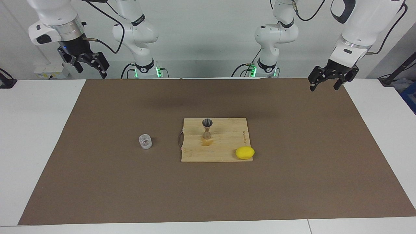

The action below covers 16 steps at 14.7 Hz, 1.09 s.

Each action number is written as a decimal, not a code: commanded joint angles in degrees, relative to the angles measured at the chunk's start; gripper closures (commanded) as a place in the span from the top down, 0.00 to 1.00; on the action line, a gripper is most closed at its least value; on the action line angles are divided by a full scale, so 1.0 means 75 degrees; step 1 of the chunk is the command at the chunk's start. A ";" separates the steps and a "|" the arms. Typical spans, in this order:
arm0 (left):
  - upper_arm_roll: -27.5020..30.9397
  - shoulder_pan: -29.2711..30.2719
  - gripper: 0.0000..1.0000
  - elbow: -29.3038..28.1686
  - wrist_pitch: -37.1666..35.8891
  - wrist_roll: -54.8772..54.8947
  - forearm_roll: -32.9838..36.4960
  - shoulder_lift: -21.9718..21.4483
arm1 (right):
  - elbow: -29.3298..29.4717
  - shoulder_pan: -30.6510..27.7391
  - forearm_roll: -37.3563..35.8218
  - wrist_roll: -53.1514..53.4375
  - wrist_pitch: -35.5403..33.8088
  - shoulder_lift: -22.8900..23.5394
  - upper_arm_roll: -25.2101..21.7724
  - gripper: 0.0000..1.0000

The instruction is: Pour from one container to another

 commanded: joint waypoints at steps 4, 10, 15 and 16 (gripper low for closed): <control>0.0097 -0.0089 1.00 -0.0212 0.0029 0.0000 -0.0069 -0.0180 | -0.0242 -0.0004 0.0094 -0.0100 0.0092 -0.0182 0.0038 1.00; 0.0097 -0.0089 1.00 -0.0200 0.0017 0.0000 -0.0069 -0.0180 | -0.0370 -0.0109 0.0669 -0.0566 0.0525 -0.0088 0.0014 1.00; 0.0097 -0.0089 1.00 -0.0200 0.0017 0.0000 -0.0069 -0.0180 | -0.0488 -0.0074 0.0200 -0.0955 0.0514 -0.0111 0.0026 1.00; 0.0097 -0.0089 1.00 -0.0212 0.0017 0.0000 -0.0069 -0.0180 | -0.0476 -0.0074 0.0200 -0.0979 0.0479 -0.0111 0.0026 1.00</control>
